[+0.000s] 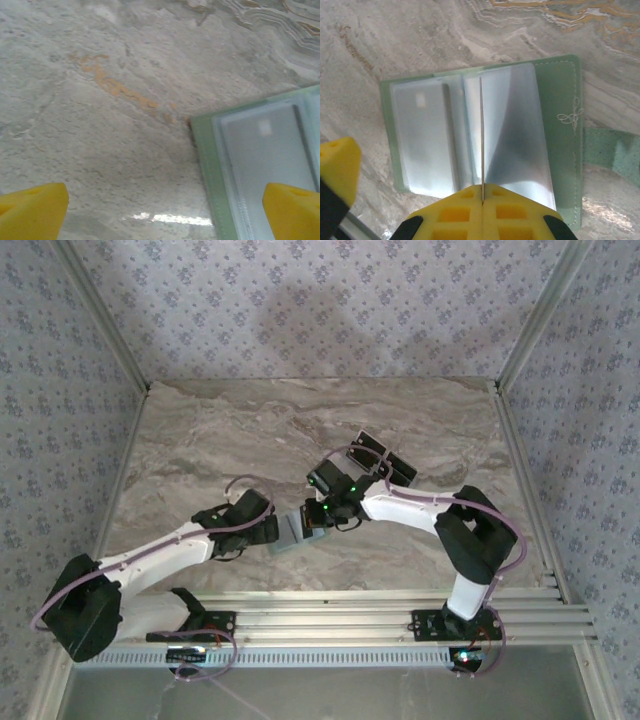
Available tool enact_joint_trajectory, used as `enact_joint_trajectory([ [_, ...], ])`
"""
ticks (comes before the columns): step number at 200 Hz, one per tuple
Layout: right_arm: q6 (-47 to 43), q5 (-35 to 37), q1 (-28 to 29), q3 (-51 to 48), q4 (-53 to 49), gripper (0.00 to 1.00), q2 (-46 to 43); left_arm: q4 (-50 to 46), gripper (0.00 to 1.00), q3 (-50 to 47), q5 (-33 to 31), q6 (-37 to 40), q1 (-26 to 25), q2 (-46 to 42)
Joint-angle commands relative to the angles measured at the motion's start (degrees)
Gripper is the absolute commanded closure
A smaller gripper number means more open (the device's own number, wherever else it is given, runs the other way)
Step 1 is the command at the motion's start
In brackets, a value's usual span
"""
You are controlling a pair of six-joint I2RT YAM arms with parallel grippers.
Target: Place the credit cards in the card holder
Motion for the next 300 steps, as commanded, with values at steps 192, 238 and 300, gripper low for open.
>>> enact_joint_trajectory([
  [192,0.08,-9.88,-1.52,-6.12,12.14,1.00,-1.23,-7.04,0.00,-0.45,-6.28,-8.24,-0.79,9.86],
  [238,-1.83,-12.86,-2.46,-5.05,16.08,1.00,-0.46,-7.50,0.00,-2.77,-5.28,-9.26,-0.66,7.02],
  [300,-6.81,-20.41,-3.19,-1.48,18.34,1.00,4.62,-7.32,0.01,-4.38,-5.36,-10.25,-0.62,5.40],
])
